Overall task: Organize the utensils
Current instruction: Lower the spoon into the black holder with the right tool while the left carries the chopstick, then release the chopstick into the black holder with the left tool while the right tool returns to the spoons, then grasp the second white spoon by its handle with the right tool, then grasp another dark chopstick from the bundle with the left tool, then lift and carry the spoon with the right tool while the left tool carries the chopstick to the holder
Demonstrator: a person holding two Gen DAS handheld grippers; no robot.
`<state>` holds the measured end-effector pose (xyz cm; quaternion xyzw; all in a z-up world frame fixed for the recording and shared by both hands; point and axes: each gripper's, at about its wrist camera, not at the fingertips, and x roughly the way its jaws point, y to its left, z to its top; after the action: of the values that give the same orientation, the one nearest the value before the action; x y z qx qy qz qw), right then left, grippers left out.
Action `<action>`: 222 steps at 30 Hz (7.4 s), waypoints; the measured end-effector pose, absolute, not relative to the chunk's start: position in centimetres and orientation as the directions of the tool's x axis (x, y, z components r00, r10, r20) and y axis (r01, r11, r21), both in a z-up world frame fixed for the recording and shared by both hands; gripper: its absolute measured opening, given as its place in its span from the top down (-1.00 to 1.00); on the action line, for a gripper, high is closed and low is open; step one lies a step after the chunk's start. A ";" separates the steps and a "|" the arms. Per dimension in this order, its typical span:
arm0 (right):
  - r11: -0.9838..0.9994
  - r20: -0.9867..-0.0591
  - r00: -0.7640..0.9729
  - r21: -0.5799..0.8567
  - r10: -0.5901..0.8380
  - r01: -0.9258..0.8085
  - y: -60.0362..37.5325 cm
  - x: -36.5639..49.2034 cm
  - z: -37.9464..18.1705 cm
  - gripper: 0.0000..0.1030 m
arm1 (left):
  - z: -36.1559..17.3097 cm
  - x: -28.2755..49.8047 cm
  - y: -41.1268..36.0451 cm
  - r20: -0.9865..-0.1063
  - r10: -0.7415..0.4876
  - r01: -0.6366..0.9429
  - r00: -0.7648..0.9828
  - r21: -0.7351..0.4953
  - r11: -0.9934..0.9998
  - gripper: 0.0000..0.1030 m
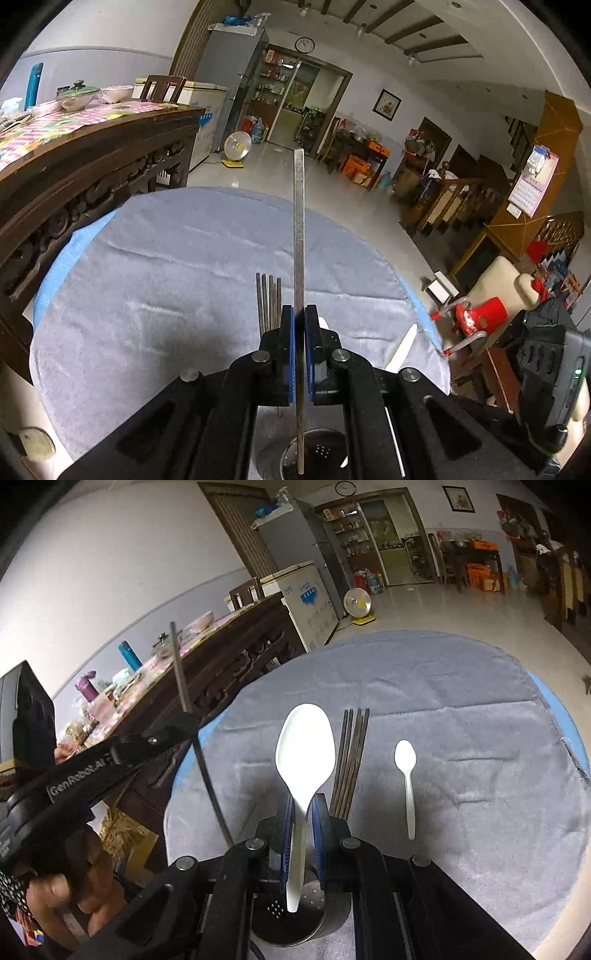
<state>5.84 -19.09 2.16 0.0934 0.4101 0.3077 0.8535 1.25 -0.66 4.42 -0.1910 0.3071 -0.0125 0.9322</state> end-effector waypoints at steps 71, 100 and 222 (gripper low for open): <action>0.875 -0.787 0.386 0.401 0.480 -0.271 -27.3 5.2 -6.0 0.39 | -1.6 -4.9 5.7 -0.722 -0.071 -0.308 0.688 -0.379 0.873 -0.15; 0.923 -0.981 0.070 0.144 0.180 -0.357 -14.5 25.8 -13.5 -0.04 | -8.9 1.9 8.7 -0.878 -0.089 -0.345 0.470 -0.276 0.897 -0.15; 0.851 -0.559 0.641 0.356 0.526 -0.387 -20.2 5.1 2.4 0.37 | 5.3 -1.0 0.0 -0.532 -0.112 -0.136 0.839 -0.404 0.905 0.90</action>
<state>5.12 -20.23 2.37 0.1021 0.3392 0.2536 0.9001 -0.97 -0.01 5.31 -0.2182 0.2834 0.0065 0.9338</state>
